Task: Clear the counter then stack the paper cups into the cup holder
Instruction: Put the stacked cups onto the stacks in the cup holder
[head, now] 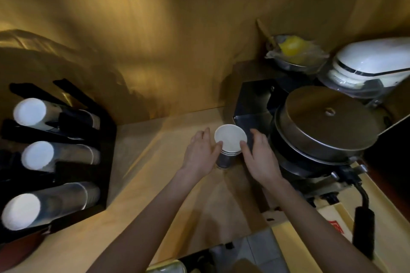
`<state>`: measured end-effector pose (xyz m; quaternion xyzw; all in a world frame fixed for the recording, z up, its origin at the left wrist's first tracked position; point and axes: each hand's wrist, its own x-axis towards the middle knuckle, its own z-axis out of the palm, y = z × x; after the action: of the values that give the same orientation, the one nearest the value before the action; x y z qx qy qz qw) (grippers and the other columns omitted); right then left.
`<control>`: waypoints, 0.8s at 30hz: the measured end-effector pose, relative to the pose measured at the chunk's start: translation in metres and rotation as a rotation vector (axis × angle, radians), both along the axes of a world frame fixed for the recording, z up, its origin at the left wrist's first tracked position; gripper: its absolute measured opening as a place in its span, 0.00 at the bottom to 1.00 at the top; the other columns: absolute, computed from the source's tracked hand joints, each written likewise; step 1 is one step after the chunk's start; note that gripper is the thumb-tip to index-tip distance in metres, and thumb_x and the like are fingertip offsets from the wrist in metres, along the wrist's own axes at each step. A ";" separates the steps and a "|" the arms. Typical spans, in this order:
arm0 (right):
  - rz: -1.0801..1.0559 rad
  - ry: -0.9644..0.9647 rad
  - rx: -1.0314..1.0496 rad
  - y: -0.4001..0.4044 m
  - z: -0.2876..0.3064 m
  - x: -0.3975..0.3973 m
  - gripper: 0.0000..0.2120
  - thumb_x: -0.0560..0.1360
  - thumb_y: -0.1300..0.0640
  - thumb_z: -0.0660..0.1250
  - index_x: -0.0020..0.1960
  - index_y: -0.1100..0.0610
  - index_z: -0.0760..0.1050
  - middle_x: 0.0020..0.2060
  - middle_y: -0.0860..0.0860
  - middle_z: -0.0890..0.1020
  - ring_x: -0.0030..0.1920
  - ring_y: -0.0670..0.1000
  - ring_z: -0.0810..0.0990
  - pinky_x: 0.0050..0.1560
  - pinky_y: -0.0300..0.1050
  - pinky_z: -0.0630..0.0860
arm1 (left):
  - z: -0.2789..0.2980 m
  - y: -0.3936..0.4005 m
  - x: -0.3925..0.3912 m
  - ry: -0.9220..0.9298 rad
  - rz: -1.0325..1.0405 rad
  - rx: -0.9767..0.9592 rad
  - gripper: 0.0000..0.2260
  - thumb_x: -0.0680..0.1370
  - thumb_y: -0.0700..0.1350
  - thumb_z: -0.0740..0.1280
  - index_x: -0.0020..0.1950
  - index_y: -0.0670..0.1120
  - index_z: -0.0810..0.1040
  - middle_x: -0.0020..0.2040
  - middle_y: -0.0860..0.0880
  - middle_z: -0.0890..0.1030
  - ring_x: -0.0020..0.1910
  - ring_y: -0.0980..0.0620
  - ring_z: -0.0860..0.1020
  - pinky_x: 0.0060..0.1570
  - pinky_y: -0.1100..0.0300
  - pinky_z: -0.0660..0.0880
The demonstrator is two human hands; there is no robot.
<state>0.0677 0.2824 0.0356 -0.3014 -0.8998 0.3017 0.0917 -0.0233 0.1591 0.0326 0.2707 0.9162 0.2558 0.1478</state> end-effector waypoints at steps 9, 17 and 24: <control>-0.150 -0.027 -0.435 0.021 -0.020 -0.020 0.10 0.76 0.53 0.58 0.47 0.58 0.74 0.38 0.60 0.82 0.37 0.59 0.79 0.45 0.55 0.78 | -0.008 0.018 -0.013 -0.215 0.091 0.017 0.15 0.77 0.48 0.60 0.54 0.37 0.75 0.51 0.35 0.81 0.52 0.37 0.78 0.48 0.52 0.74; -0.065 0.112 -0.531 0.011 -0.003 -0.032 0.04 0.75 0.61 0.62 0.49 0.60 0.73 0.28 0.55 0.80 0.27 0.53 0.79 0.36 0.50 0.80 | 0.014 -0.009 -0.027 -0.908 0.370 0.413 0.17 0.78 0.50 0.58 0.60 0.39 0.70 0.37 0.41 0.80 0.33 0.46 0.81 0.35 0.54 0.79; 0.181 0.320 -0.405 -0.040 0.016 -0.040 0.10 0.75 0.61 0.62 0.53 0.49 0.68 0.37 0.61 0.83 0.36 0.55 0.82 0.42 0.49 0.77 | 0.016 -0.067 -0.048 -1.535 0.428 0.721 0.40 0.69 0.68 0.58 0.65 0.35 0.67 0.44 0.34 0.83 0.41 0.39 0.84 0.36 0.50 0.83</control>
<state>0.0281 0.2422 0.0517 -0.1805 -0.8185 0.5262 0.1434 -0.0718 0.0924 0.0491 -0.1241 0.4579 0.6639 0.5781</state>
